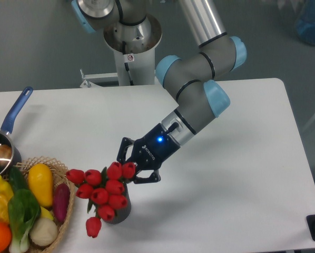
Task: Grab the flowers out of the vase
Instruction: 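Lower the gripper around the tulip stems and close it, then lift the gripped tulip bunch up out of the vase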
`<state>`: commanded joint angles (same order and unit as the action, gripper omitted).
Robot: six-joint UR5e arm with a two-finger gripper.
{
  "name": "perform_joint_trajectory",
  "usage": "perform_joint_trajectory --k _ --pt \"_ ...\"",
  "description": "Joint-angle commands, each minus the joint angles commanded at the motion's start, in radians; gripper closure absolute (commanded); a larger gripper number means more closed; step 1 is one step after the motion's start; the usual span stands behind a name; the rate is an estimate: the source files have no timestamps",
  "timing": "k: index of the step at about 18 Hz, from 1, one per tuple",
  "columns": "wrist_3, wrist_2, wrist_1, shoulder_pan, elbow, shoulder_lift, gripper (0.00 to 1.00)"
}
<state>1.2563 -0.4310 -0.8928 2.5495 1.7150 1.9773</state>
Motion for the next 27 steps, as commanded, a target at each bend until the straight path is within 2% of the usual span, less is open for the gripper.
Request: perform_joint_trajectory --k 4,11,15,18,27 --pt "-0.043 0.003 0.0 -0.006 0.0 -0.009 1.0" --pt "-0.172 0.044 -0.005 -0.026 0.029 -0.123 1.0" --pt "-0.242 0.058 -0.005 -0.026 0.022 -0.156 1.0" --pt "-0.268 0.101 -0.003 -0.023 0.012 -0.164 1.0" --pt "-0.279 0.135 -0.002 0.009 -0.02 -0.193 1.0"
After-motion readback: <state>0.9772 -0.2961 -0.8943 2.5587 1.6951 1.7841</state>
